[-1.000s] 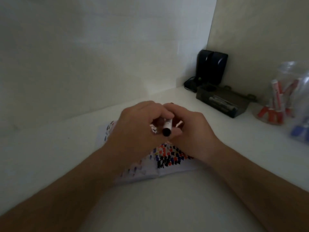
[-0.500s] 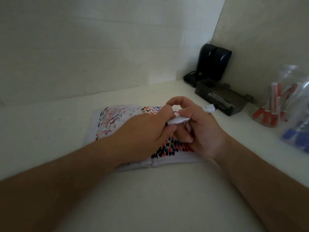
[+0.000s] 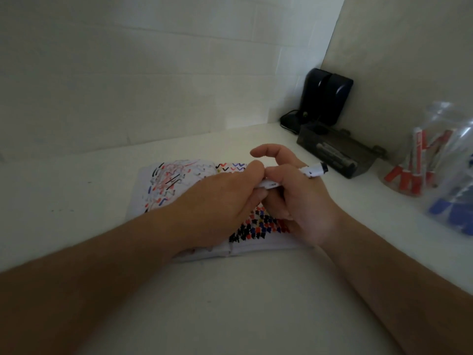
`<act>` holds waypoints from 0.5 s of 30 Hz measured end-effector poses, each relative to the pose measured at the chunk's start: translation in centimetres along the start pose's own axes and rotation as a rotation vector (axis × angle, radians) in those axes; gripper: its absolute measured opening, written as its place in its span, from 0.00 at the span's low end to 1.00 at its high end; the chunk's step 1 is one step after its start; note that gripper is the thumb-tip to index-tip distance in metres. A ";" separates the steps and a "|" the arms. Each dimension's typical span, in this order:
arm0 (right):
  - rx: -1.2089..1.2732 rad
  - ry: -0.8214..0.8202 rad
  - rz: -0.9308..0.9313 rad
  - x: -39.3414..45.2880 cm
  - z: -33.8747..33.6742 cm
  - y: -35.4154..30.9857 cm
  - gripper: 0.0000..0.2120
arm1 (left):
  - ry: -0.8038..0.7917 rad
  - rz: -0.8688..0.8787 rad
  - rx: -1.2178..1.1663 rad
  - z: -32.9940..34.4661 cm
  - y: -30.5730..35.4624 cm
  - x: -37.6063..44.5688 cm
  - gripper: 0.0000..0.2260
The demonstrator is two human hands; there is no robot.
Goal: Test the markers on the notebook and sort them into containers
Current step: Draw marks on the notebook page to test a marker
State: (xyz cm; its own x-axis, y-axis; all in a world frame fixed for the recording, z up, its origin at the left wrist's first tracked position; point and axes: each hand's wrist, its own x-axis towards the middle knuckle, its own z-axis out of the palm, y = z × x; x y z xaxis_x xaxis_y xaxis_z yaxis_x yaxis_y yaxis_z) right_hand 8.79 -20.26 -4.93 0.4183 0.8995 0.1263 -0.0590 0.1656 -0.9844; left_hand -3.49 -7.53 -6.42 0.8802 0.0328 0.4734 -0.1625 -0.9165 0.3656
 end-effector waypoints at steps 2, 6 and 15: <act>0.070 -0.048 0.023 0.2 -0.3 0.3 0.20 | -0.020 0.002 -0.009 0.0 -0.2 0.1 0.08; 0.041 -0.075 0.009 0.2 -0.6 0.6 0.21 | -0.070 -0.047 -0.122 -0.4 -0.9 0.2 0.07; 0.067 -0.148 0.099 -1.3 -6.0 -4.8 0.17 | -0.349 -0.206 -0.043 -1.2 -1.2 -0.1 0.16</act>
State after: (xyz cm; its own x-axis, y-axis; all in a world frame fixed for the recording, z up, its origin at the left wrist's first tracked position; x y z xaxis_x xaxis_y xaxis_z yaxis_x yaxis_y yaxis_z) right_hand 13.98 -24.65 -1.06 0.2701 0.9615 0.0506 -0.1557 0.0955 -0.9832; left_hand -3.88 -6.00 -5.92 0.9936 0.0699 0.0891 0.0211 -0.8872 0.4609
